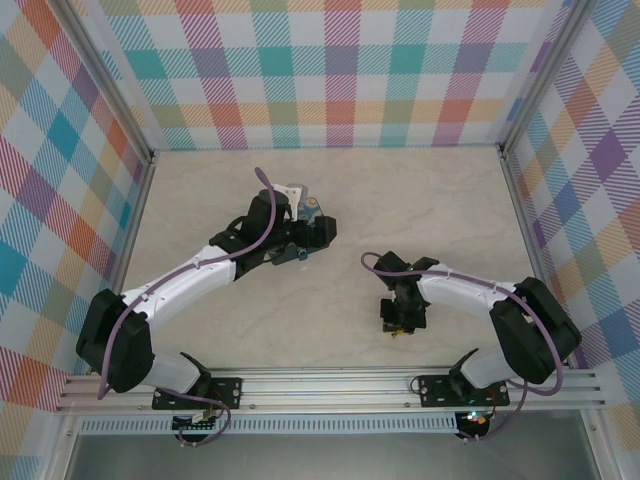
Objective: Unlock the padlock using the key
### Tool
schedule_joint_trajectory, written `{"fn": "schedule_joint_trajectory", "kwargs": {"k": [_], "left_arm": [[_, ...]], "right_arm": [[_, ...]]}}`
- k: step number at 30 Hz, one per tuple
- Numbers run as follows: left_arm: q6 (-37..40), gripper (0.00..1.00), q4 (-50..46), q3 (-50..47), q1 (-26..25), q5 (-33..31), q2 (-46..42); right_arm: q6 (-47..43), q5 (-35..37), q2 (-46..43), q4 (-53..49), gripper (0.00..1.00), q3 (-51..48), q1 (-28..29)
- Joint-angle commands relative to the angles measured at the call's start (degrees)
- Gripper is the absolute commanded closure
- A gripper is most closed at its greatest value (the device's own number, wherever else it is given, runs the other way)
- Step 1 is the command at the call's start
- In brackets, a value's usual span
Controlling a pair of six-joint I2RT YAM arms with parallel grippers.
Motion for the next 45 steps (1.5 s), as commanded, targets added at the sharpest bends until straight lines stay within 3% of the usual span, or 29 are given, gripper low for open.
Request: {"fn": "schedule_joint_trajectory", "kwargs": {"k": [1, 14, 23, 31, 40, 45], "left_arm": [[0.74, 0.0, -0.76, 0.14, 0.7, -1.05, -1.58], [1.32, 0.0, -1.54, 0.84, 0.7, -1.17, -1.43], [2.15, 0.0, -3.83, 3.17, 0.7, -1.32, -1.57], [0.66, 0.0, -4.54, 3.84, 0.7, -1.06, -2.16], [-11.3, 0.0, -3.16, 4.02, 1.61, 4.3, -1.19], [-27.6, 0.01, 1.55, 2.05, 4.37, 9.72, 0.63]], "right_arm": [[-1.16, 0.36, 0.49, -2.12, 0.77, 1.23, 0.41], [-1.36, 0.48, 2.3, -0.57, 0.78, 0.49, 1.01], [-1.74, 0.9, 2.78, 1.95, 1.0, 0.35, 1.3], [-3.68, 1.02, -2.23, 5.86, 1.0, 2.32, 1.29], [-11.48, 3.98, -10.64, 15.39, 1.0, 9.31, -0.05], [-17.68, 4.41, -10.37, 20.51, 1.0, 15.33, -1.08]]}}
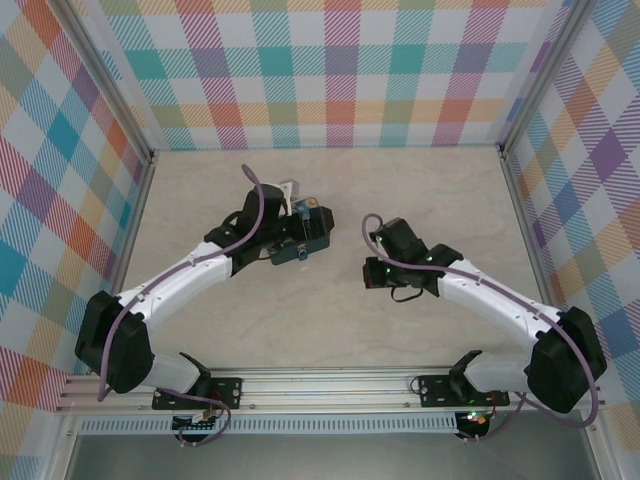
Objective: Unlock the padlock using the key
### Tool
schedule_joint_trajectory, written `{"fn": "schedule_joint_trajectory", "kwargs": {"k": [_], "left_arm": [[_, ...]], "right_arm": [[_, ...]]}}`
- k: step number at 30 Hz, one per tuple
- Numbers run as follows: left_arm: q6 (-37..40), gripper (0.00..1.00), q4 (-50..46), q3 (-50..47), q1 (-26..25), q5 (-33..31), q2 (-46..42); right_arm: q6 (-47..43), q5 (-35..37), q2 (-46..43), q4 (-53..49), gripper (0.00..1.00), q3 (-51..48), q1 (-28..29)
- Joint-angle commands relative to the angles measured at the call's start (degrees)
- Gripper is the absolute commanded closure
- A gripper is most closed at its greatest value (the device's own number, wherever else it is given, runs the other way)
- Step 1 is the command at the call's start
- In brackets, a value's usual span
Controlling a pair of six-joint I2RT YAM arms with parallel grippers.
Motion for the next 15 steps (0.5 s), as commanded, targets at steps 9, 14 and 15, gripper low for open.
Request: {"fn": "schedule_joint_trajectory", "kwargs": {"k": [9, 14, 15], "left_arm": [[-53.76, 0.19, 33.43, -9.87, 5.95, 12.83, 8.19], [-69.8, 0.31, 46.41, -12.2, 5.55, 12.97, 13.28], [-72.39, 0.31, 48.83, -12.7, 5.35, 12.32, 14.0]], "right_arm": [[-11.81, -1.76, 5.89, 19.73, 1.0, 10.22, -1.1], [-12.34, -4.93, 10.76, 24.81, 1.0, 14.71, -0.99], [-12.05, -5.57, 11.82, 25.61, 1.0, 15.49, -0.96]]}}
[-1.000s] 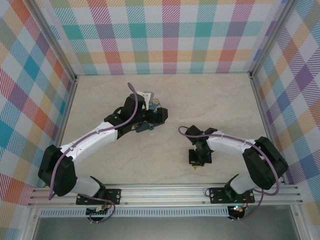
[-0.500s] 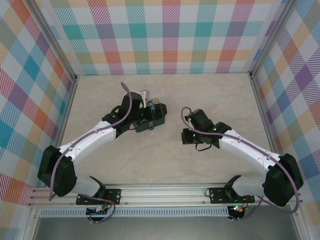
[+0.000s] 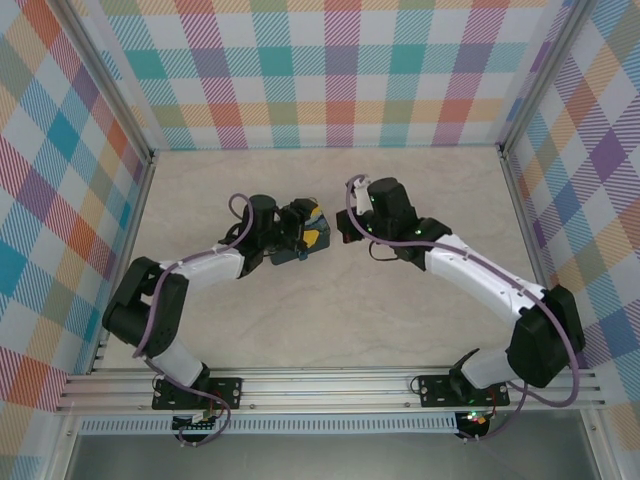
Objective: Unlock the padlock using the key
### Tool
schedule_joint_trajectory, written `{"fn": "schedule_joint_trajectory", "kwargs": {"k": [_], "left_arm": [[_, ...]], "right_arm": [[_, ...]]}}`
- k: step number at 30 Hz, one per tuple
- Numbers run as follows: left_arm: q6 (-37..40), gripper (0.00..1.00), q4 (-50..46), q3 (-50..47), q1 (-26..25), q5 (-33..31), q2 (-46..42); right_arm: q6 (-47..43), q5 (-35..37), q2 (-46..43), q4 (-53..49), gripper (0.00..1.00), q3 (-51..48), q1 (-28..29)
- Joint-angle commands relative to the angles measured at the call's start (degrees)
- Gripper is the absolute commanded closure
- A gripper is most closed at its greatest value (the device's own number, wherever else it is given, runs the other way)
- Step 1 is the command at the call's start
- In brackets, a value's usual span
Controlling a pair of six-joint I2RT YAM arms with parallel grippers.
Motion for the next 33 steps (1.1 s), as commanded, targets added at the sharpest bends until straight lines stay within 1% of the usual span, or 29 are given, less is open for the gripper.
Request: {"fn": "schedule_joint_trajectory", "kwargs": {"k": [1, 4, 7, 10, 14, 16, 20, 28, 33], "left_arm": [[-17.89, 0.31, 16.57, -1.45, -0.4, 0.5, 1.57], [-22.46, 0.31, 19.99, -2.8, -0.9, -1.05, 2.63], [-25.51, 0.33, 21.93, -4.45, -1.6, -3.27, 2.72], [-27.05, 0.37, 23.16, -4.92, -1.91, -4.02, 2.94], [-28.38, 0.41, 24.88, -4.21, -2.43, -3.52, 3.47], [-28.84, 0.45, 25.18, -4.2, -2.75, -3.63, 3.57], [-29.2, 0.51, 25.83, -4.46, -2.97, -3.76, 3.67], [-29.8, 0.71, 27.42, -4.77, -2.97, -3.99, 4.77], [-29.84, 0.78, 27.97, -4.61, -3.06, -3.71, 5.41]], "right_arm": [[-1.28, -3.8, 2.85, 6.89, 1.0, 3.61, -0.14], [-0.46, -4.17, 4.82, 7.99, 1.0, 4.43, -0.03], [0.42, -4.15, 5.97, 8.95, 1.0, 4.23, -0.04], [1.18, -4.81, 7.09, 9.62, 1.0, 3.92, -0.03], [2.11, -5.62, 8.3, 10.21, 1.0, 3.67, 0.06], [2.53, -5.99, 8.86, 10.36, 1.0, 3.74, 0.08], [3.13, -6.35, 9.32, 10.4, 1.0, 3.59, 0.14], [3.44, -4.9, 7.4, 9.98, 1.0, 1.87, 0.15], [3.79, -4.25, 6.05, 9.93, 1.0, 0.34, 0.15]]}}
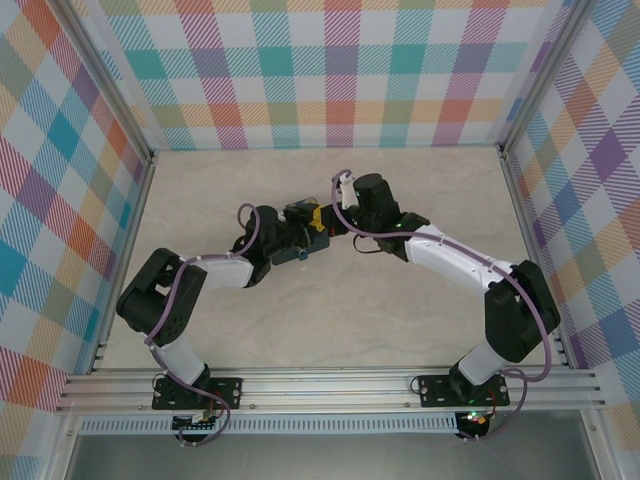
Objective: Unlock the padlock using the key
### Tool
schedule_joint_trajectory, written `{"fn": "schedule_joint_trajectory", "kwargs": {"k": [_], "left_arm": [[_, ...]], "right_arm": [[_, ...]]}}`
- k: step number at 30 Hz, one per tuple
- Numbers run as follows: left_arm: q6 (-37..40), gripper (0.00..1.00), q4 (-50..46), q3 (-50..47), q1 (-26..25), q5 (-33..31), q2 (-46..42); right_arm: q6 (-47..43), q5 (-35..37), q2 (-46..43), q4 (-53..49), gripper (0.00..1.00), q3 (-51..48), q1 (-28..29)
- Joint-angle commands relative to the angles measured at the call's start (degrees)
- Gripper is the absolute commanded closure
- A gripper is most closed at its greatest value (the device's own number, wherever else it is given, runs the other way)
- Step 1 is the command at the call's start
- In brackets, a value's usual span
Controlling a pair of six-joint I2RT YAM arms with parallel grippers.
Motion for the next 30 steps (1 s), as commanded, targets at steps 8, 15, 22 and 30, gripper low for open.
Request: {"fn": "schedule_joint_trajectory", "kwargs": {"k": [8, 15, 22, 30], "left_arm": [[-8.74, 0.81, 4.92, -0.46, -0.35, -0.1, 0.82], [-8.6, 0.61, 2.67, -1.37, -0.7, 0.16, -0.31], [-8.95, 0.57, 2.72, -1.66, -1.16, 0.61, -0.6], [-9.48, 0.58, 4.08, -1.54, -1.31, 0.79, -0.26]], "right_arm": [[0.93, 1.49, -3.29, 1.39, 1.0, -2.32, 0.12], [-1.34, 3.54, -2.79, 0.99, 1.0, -1.04, 0.08], [-1.18, 2.22, -1.02, 1.48, 1.0, 0.7, 0.06], [0.01, 0.47, 0.27, 1.76, 1.0, 1.12, 0.05]]}}
